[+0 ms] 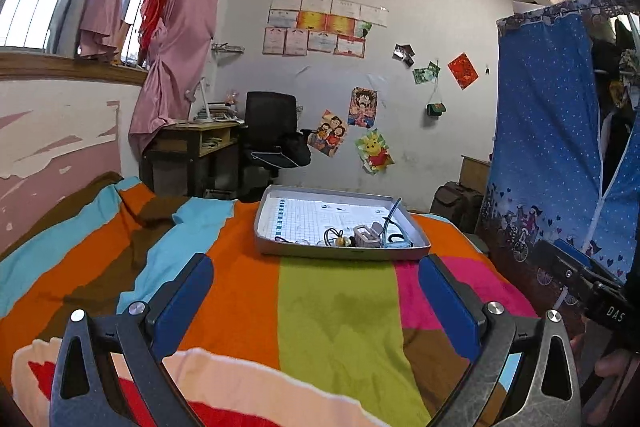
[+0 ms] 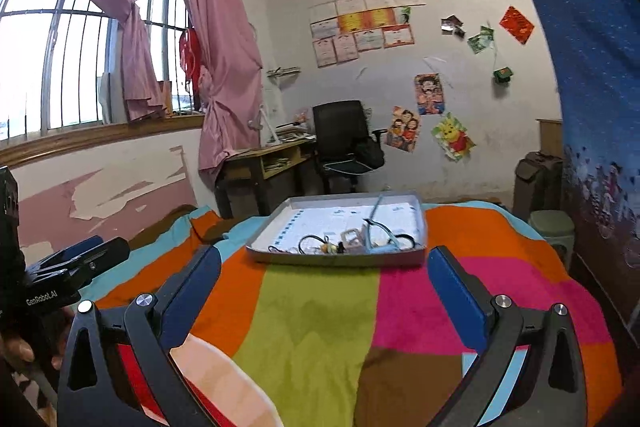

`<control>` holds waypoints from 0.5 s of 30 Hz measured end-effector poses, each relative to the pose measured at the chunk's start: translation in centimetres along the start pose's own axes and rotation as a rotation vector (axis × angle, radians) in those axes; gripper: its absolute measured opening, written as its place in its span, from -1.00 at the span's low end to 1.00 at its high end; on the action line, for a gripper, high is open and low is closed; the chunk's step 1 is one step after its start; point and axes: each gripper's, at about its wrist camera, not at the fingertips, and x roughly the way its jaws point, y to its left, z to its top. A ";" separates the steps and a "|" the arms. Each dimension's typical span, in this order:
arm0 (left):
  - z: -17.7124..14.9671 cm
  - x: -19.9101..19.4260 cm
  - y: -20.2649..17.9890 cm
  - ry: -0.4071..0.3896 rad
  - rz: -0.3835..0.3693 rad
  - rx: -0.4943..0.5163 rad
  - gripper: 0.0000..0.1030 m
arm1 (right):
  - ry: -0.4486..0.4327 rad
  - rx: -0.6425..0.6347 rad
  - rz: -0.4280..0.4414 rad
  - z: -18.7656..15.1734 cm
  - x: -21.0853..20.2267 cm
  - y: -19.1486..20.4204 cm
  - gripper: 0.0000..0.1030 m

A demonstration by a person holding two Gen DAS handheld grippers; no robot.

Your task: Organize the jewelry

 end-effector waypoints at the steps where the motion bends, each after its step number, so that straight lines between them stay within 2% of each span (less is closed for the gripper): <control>1: -0.5 -0.5 0.1 -0.011 0.005 0.008 1.00 | -0.003 0.001 -0.009 -0.5 -0.6 0.0 0.97; 8: -3.5 -2.3 -0.2 -0.004 0.006 0.034 1.00 | 0.006 0.003 -0.048 -3.9 -2.7 0.7 0.97; 15: -6.2 -2.0 0.2 0.021 0.037 0.036 1.00 | 0.000 0.007 -0.062 -7.3 -3.9 0.4 0.97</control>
